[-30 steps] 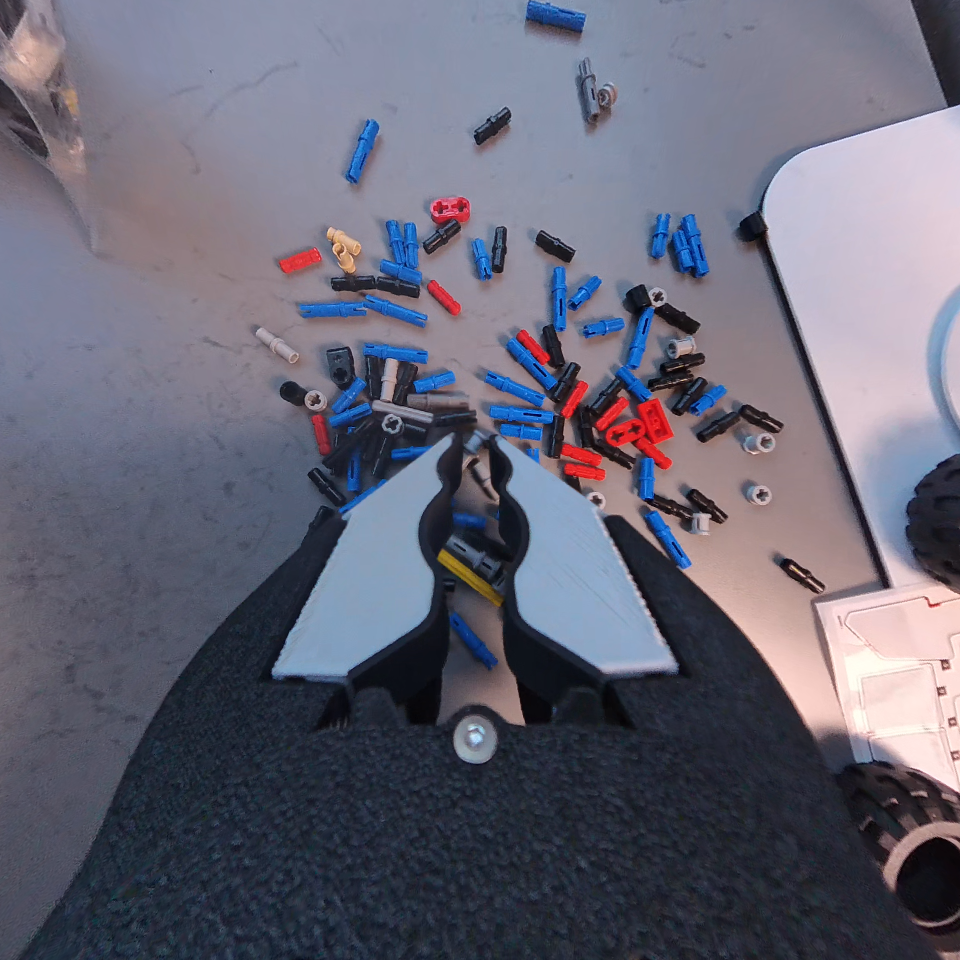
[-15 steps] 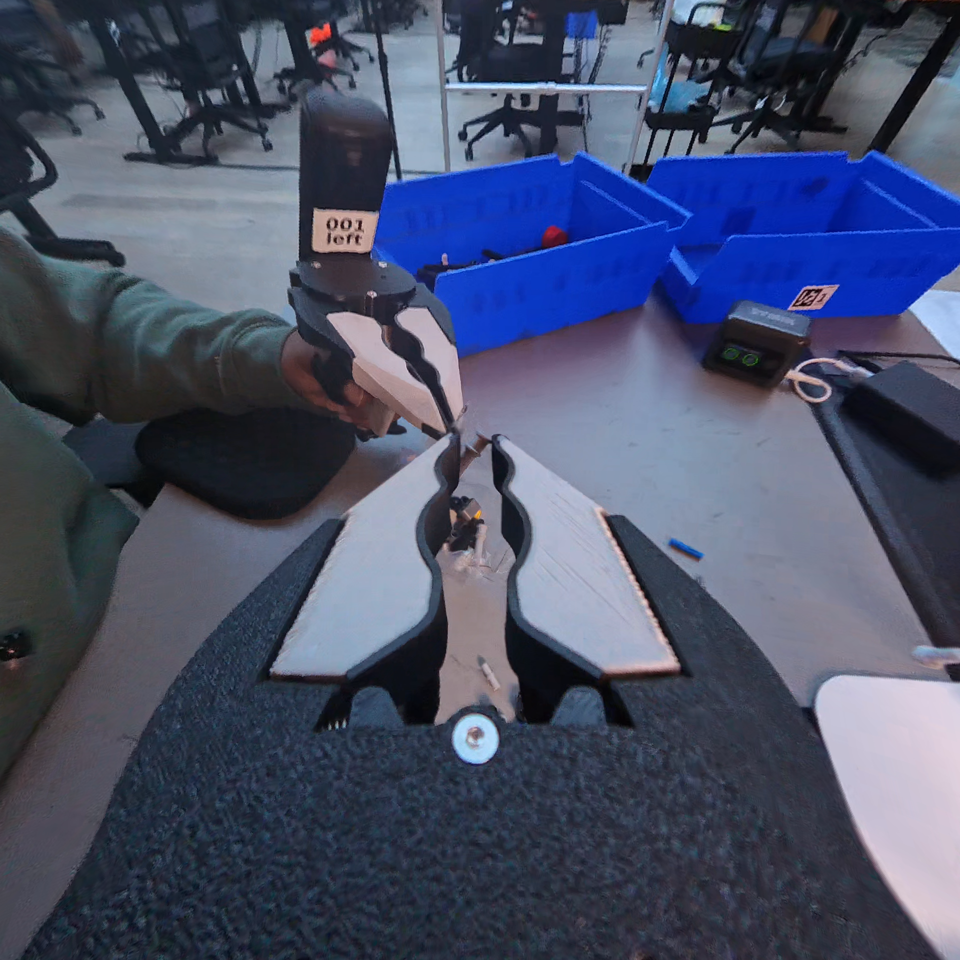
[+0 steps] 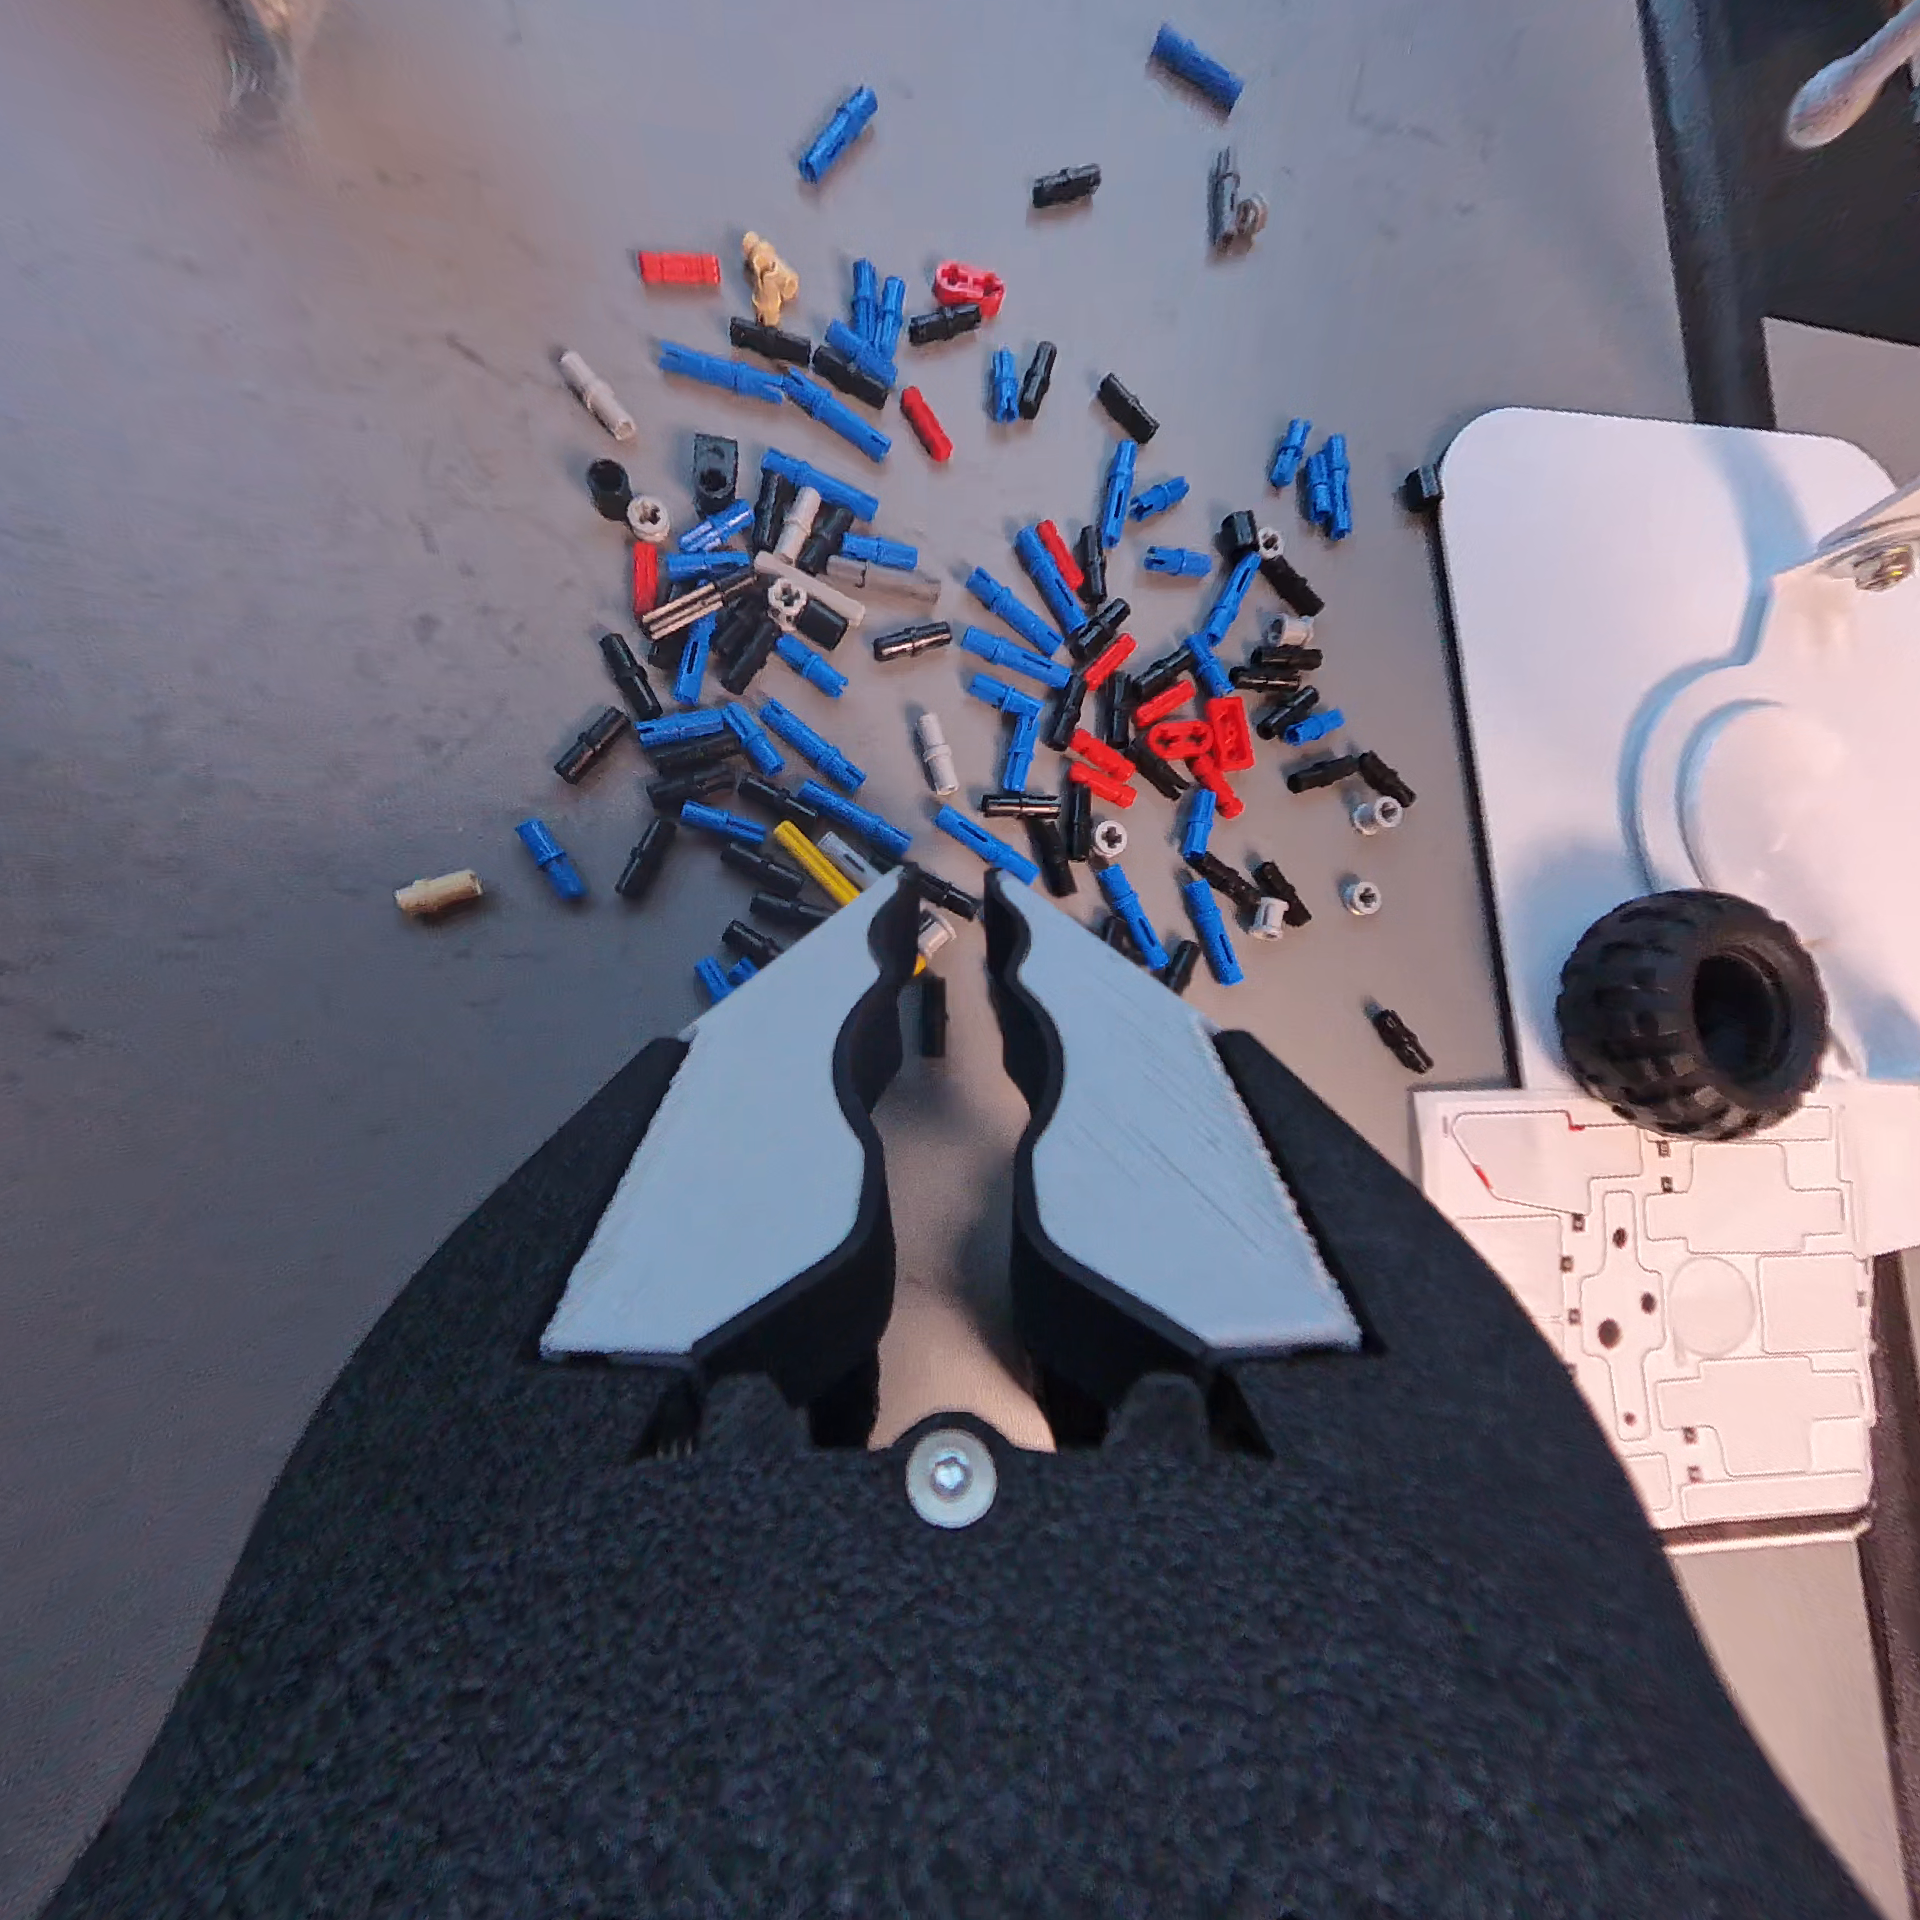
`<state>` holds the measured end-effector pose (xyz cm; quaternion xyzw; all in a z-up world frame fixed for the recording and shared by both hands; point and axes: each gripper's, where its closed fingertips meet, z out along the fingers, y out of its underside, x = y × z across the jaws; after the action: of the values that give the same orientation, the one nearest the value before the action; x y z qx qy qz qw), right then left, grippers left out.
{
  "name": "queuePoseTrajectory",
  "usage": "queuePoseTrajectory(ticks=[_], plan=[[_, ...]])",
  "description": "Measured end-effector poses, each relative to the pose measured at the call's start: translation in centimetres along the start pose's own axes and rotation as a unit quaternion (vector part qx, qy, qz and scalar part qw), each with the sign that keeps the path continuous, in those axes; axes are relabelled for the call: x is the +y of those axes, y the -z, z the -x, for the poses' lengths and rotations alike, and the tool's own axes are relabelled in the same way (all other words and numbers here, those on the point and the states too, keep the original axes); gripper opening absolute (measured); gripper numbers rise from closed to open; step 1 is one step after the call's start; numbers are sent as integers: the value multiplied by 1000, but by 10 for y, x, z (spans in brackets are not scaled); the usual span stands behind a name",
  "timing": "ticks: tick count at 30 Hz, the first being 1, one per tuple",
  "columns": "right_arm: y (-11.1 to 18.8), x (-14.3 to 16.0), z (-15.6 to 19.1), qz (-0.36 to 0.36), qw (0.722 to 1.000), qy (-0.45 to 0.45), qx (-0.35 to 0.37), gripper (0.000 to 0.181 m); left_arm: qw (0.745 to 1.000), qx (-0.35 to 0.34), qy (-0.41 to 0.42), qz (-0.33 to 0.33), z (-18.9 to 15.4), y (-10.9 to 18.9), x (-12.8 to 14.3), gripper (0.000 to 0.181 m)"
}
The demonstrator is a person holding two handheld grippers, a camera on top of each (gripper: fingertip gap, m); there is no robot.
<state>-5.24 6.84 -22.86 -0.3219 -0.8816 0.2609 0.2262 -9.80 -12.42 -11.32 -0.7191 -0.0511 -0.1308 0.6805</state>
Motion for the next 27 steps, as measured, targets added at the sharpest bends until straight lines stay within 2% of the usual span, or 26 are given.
queuePoseTrajectory(ticks=[9,14,18,27], plan=[[-1,9,18,31,998,28,-47,12,1000,-4,3,-3,3,2,-1,1],[3,-2,15,6,998,5,-63,11,1000,-3,4,-4,2,3,-1,1],[-2,4,16,28,996,3,-88,7,1000,-2,4,-4,2,3,-1,1],[-2,7,26,44,988,5,-145,14,1000,-3,3,-3,3,4,-1,1]])
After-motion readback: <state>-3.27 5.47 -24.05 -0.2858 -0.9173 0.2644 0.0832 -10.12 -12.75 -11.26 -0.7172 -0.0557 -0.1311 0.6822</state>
